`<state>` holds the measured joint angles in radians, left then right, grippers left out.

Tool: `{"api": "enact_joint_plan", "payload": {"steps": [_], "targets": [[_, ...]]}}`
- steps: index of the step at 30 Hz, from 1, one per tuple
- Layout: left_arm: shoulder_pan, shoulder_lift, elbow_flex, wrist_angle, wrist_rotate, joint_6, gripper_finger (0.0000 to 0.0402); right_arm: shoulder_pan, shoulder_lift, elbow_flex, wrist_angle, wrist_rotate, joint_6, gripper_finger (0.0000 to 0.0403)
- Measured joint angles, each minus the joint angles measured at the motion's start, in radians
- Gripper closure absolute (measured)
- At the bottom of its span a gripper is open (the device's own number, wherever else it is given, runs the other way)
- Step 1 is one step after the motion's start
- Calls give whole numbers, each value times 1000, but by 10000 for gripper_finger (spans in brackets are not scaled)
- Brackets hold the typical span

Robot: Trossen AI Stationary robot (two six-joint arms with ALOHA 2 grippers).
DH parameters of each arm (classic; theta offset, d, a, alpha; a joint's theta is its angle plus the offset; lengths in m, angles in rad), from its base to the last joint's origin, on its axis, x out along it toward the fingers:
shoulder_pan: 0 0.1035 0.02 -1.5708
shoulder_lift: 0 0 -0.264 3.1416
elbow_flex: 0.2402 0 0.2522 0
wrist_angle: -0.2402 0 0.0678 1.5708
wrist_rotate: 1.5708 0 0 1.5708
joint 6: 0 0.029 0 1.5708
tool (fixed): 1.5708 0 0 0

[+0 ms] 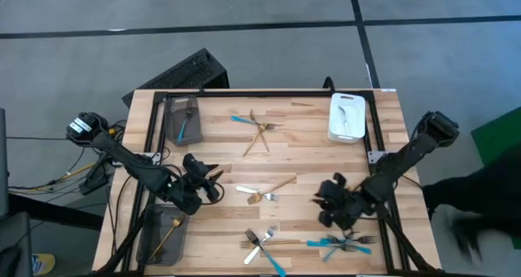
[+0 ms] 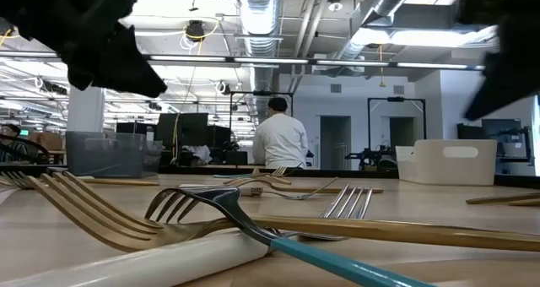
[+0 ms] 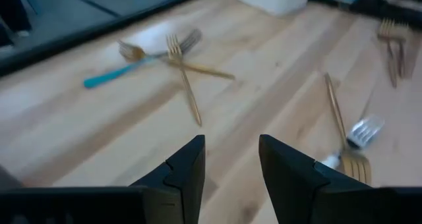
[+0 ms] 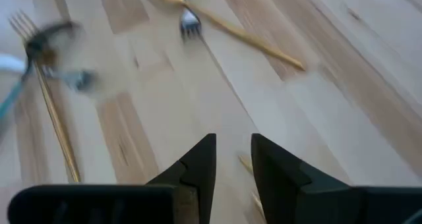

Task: Sort silverware by color (type)
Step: Put the white fork into the white bin

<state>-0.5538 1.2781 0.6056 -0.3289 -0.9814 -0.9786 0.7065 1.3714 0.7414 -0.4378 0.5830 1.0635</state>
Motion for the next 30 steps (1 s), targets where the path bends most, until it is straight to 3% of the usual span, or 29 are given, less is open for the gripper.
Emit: {"api": "enact_joint_plan", "payload": {"steps": [4, 10, 15, 17, 21, 27, 30], "targets": [[11, 0, 0, 0, 94, 65, 272, -72, 83, 0, 222, -1, -218, 282], [35, 0, 0, 8, 40, 32, 272, -222, 223, 0, 624, -17, -517, 282], [44, 0, 0, 7, 44, 33, 272, -311, 334, 1, 815, -129, -664, 280], [44, 0, 0, 9, 53, 60, 272, -323, 373, 10, 845, -144, -715, 273], [60, 20, -1, 46, 165, 160, 272, -340, 439, 79, 871, -155, -799, 247], [94, 33, -1, 118, 164, 201, 272, -421, 586, 279, 889, -249, -902, 213], [102, 32, 0, 117, 159, 202, 272, -453, 668, 392, 809, -292, -907, 209]]}}
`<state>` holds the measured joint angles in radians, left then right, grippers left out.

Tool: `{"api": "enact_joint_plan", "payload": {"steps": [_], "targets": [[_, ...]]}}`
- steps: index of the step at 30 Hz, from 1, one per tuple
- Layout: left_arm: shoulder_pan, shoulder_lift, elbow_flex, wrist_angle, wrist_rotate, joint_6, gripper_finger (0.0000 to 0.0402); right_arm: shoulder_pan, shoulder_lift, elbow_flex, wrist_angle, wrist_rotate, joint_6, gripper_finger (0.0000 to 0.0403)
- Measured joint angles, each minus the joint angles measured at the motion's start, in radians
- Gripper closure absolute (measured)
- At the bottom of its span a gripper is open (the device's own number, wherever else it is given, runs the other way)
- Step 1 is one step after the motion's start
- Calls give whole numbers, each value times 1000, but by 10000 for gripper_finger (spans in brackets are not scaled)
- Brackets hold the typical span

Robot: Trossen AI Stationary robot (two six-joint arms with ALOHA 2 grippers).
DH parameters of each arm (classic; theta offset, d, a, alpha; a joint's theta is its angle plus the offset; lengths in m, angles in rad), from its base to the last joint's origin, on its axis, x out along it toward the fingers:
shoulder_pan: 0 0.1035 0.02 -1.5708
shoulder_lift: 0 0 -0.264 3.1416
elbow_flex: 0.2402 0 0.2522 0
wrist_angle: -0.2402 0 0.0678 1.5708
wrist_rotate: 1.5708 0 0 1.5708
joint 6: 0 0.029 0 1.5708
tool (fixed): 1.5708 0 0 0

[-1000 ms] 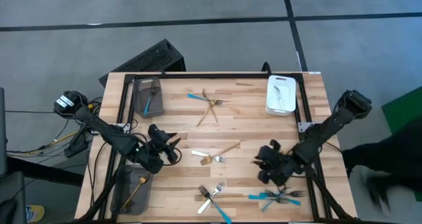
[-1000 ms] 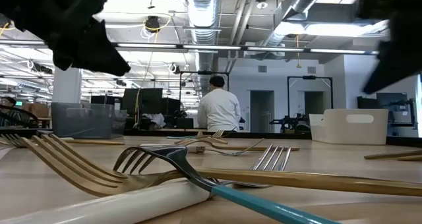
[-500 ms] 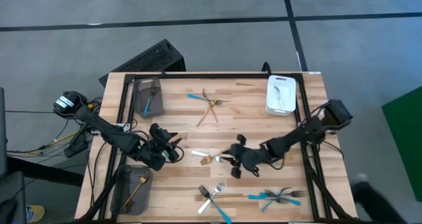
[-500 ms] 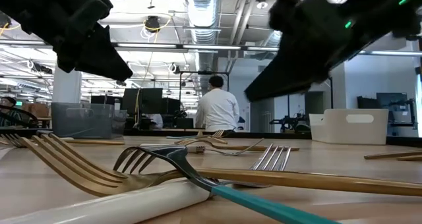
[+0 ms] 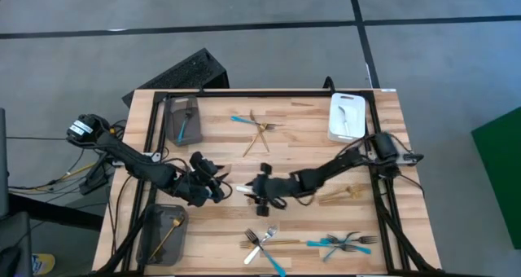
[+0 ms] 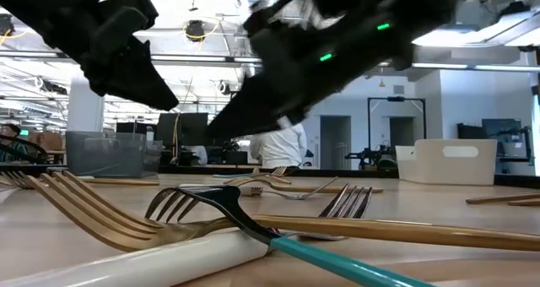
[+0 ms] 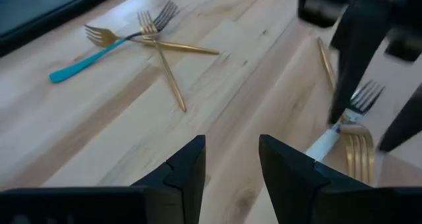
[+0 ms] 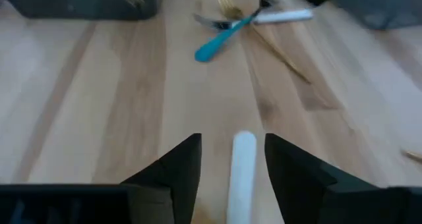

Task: Sort silverware by color (type)
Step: Put the white fork into the white bin

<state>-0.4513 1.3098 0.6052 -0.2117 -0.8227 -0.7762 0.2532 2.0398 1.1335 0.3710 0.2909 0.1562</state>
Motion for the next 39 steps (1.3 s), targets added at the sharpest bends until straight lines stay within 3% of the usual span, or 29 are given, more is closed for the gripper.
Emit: {"api": "enact_joint_plan", "payload": {"steps": [7, 12, 15, 19, 23, 30, 39], "targets": [[4, 10, 0, -7, -4, -117, 272, -8, 123, 227, -407, -3, -27, 217], [14, 30, 0, -3, -1, -114, 272, -22, 126, 271, -542, -31, 31, 231], [21, 47, 0, -1, 6, -119, 272, -38, 111, 272, -630, -45, 84, 259], [35, 66, 0, 5, 27, -120, 272, -77, 106, 277, -739, -138, 104, 313], [47, 68, 0, 3, 52, -122, 272, -107, 116, 277, -769, -215, 105, 347], [48, 67, 0, 2, 53, -117, 272, -106, 75, 269, -769, -214, 105, 351], [48, 67, 0, -3, 58, -108, 272, -105, -141, 224, -839, -84, 83, 376]]}}
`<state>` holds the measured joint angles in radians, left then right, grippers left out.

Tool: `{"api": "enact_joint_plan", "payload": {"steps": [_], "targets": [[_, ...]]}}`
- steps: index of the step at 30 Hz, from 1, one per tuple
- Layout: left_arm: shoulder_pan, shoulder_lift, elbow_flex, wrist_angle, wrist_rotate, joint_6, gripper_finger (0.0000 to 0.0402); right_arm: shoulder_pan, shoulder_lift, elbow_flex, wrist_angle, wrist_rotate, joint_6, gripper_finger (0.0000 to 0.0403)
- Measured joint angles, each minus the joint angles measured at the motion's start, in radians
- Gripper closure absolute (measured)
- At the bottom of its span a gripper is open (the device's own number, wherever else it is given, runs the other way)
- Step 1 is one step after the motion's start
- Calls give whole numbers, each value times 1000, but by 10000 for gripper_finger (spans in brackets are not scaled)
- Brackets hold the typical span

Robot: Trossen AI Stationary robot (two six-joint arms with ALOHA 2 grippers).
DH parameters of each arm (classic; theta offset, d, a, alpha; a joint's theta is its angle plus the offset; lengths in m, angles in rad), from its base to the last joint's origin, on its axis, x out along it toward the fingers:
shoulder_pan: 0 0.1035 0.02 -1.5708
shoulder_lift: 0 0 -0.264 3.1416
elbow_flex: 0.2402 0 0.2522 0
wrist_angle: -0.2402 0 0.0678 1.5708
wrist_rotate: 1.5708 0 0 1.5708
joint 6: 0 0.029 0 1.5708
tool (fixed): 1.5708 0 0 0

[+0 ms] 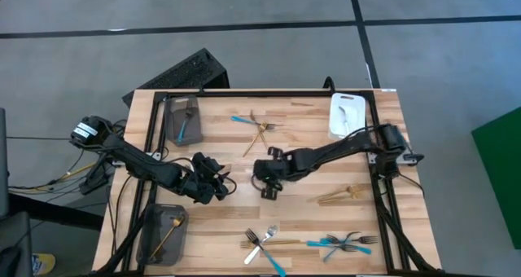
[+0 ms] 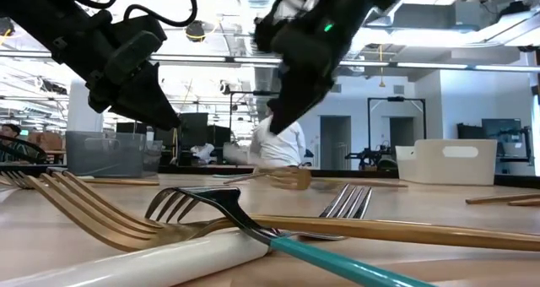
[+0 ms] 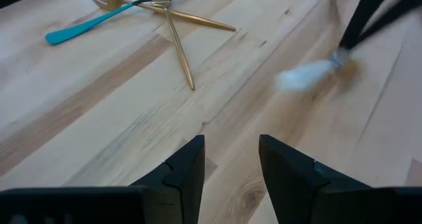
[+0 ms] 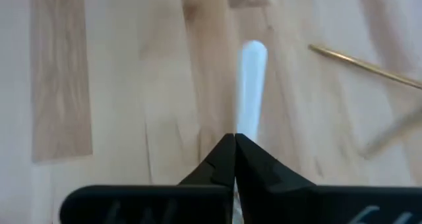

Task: Sort silverware by color (type)
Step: Put the white fork into the white bin

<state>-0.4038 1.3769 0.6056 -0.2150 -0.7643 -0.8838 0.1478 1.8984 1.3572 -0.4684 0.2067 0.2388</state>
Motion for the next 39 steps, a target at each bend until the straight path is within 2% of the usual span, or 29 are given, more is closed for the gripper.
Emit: {"api": "enact_joint_plan", "payload": {"steps": [3, 6, 10, 14, 18, 21, 24, 32, 39], "targets": [[0, 0, 0, -4, 0, 0, 272, 1, -100, -74, 36, 25, 0, 393], [0, 0, 0, -4, 0, -1, 272, 5, -234, -176, 70, 127, 18, 395], [0, 0, 0, -5, 0, -3, 272, -9, -375, -366, 162, 251, 89, 361], [2, 0, 0, -3, -9, 0, 272, -46, -426, -557, 381, 255, 188, 322], [3, 0, 0, 3, -29, 0, 272, -74, -383, -673, 566, 187, 225, 305], [9, 0, 0, 7, -27, 0, 272, -77, -309, -686, 640, 143, 219, 303], [24, -1, 1, 15, -9, 8, 271, -62, -232, -683, 683, 130, 137, 303], [53, -1, 1, 81, 27, 69, 272, -35, -113, -646, 731, 82, 0, 302], [59, -1, 1, 101, 44, 80, 271, -48, -146, -648, 701, -11, 2, 302]]}}
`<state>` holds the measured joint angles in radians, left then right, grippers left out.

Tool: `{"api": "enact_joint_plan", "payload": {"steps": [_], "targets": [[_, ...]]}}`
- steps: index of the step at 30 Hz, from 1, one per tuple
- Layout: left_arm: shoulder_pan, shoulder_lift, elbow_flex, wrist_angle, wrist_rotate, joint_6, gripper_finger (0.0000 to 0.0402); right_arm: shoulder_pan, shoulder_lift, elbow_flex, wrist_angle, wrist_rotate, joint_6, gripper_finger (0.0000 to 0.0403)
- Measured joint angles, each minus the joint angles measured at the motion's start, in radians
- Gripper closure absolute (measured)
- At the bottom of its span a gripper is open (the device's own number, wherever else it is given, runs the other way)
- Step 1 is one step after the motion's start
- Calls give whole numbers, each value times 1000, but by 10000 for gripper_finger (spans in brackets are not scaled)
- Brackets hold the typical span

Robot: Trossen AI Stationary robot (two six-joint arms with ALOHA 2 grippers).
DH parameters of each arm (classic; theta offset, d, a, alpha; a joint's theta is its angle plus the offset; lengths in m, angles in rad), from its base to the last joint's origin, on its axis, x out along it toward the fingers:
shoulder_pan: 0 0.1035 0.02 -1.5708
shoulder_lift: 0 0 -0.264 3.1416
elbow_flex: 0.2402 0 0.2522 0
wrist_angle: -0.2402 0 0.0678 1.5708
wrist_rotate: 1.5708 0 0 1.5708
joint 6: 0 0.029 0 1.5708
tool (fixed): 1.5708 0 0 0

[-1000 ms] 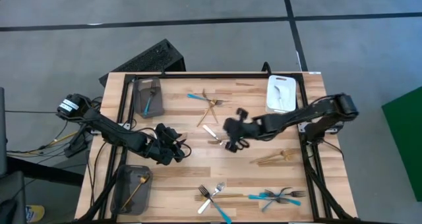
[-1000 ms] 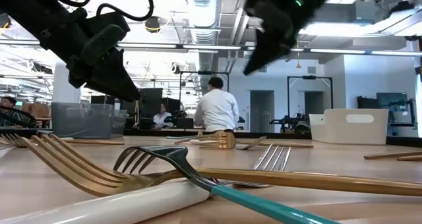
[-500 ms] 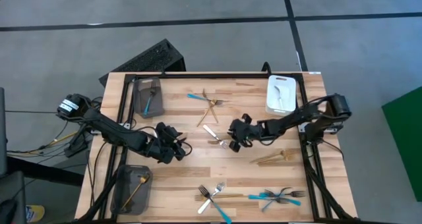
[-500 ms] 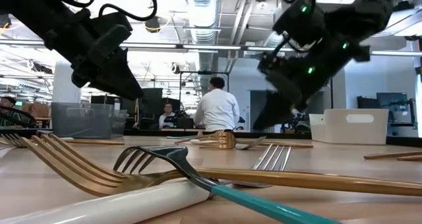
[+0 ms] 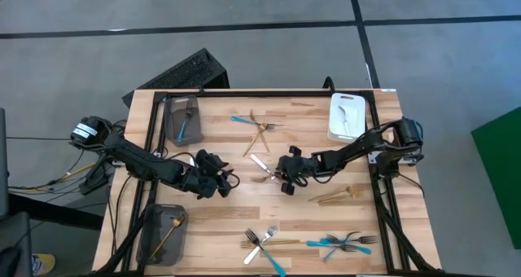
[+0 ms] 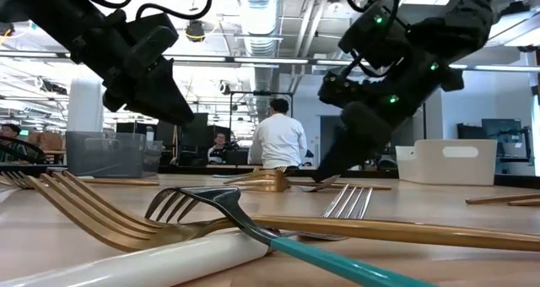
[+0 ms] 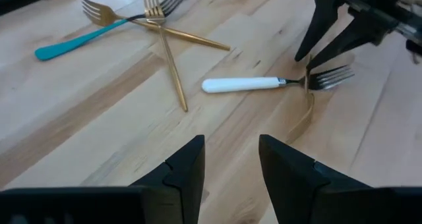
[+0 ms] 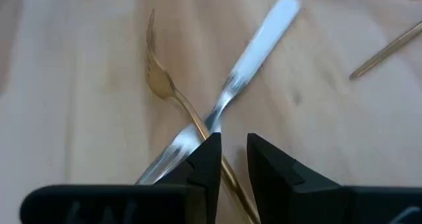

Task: Sort silverware by color (type)
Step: Put the white fork into the white bin

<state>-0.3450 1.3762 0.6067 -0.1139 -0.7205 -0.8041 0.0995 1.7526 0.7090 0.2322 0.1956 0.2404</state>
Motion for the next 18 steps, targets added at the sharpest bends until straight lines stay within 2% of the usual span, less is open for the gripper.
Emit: {"api": "enact_joint_plan", "payload": {"steps": [4, 6, 11, 14, 18], "targets": [[0, 0, 0, 0, 8, 14, 271, 8, -53, -2, -58, -116, 54, 302], [0, 0, 0, 0, 2, 25, 271, 13, -91, -5, -83, -125, 88, 302], [0, 0, 0, 1, -25, 34, 271, 18, -161, -3, -51, -14, 127, 302], [0, 0, 0, 0, -24, 34, 272, 22, -164, -3, -9, 90, 162, 302], [-2, 0, 0, -3, -24, 39, 271, 49, -120, -1, -1, 160, 240, 294]]}}
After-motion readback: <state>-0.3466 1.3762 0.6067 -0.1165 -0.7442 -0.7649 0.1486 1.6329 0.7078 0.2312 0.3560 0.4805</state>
